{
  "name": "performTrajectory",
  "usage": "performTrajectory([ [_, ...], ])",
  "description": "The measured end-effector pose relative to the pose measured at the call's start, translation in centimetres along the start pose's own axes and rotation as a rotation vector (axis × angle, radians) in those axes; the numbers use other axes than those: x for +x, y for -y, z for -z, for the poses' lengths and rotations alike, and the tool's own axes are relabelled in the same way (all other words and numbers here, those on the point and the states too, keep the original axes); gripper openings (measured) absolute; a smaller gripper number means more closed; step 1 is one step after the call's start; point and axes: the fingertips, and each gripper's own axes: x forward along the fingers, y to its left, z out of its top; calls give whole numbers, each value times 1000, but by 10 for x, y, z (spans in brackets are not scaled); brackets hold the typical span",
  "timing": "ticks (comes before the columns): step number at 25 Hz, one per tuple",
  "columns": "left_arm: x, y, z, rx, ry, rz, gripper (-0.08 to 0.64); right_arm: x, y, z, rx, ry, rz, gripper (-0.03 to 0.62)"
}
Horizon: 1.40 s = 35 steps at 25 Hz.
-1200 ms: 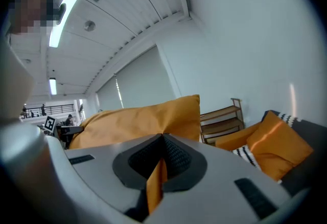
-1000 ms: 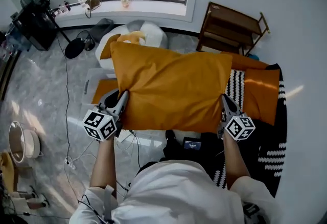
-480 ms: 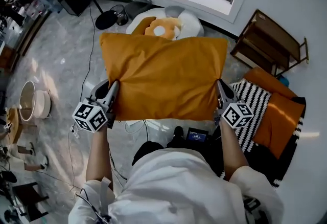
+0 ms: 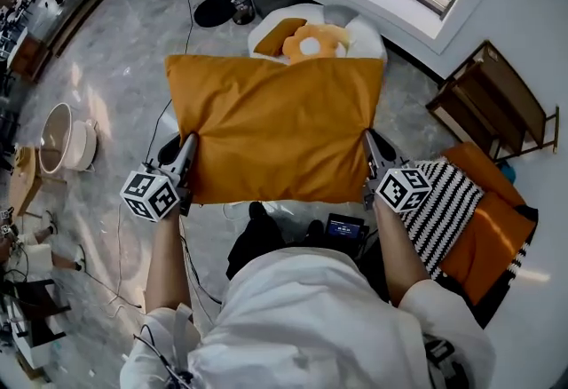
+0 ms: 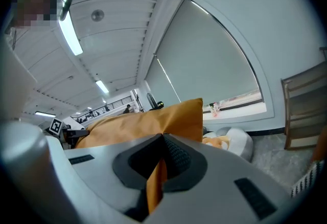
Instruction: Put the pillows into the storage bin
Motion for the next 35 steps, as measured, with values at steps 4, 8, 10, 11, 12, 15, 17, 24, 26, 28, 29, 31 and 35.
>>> performTrajectory([
  [4, 1, -50, 15, -41, -27, -7, 60, 39, -19, 16, 8, -40, 3, 29],
  [8, 11, -107, 22, -61, -62, 25, 60, 80, -38, 32, 22, -63, 41, 29],
  [10, 19, -136, 25, -66, -82, 52, 60, 101, -47, 44, 24, -80, 69, 29],
  [11, 24, -150, 28, -67, -94, 66, 60, 111, -49, 49, 26, -89, 85, 29],
  [12, 30, -164, 30, -66, -108, 80, 60, 120, -51, 56, 30, -95, 104, 29],
  [15, 47, -205, 38, -65, -149, 120, 60, 149, -60, 79, 55, -118, 161, 29],
  [17, 56, -233, 45, -82, -173, 142, 58, 167, -67, 97, 72, -145, 183, 29],
  [24, 102, -312, 83, -90, -283, 194, 60, 225, -67, 158, 158, -193, 245, 29],
  [26, 118, -331, 96, -99, -303, 191, 58, 241, -62, 178, 180, -211, 256, 29],
  [28, 137, -349, 115, -122, -324, 176, 57, 258, -51, 199, 199, -235, 265, 29],
  [29, 148, -357, 126, -131, -341, 168, 57, 266, -45, 210, 212, -249, 273, 29],
  [31, 172, -369, 150, -137, -385, 153, 57, 279, -29, 233, 239, -276, 291, 29],
  [35, 217, -390, 198, -129, -468, 140, 55, 303, 5, 281, 298, -322, 314, 29],
])
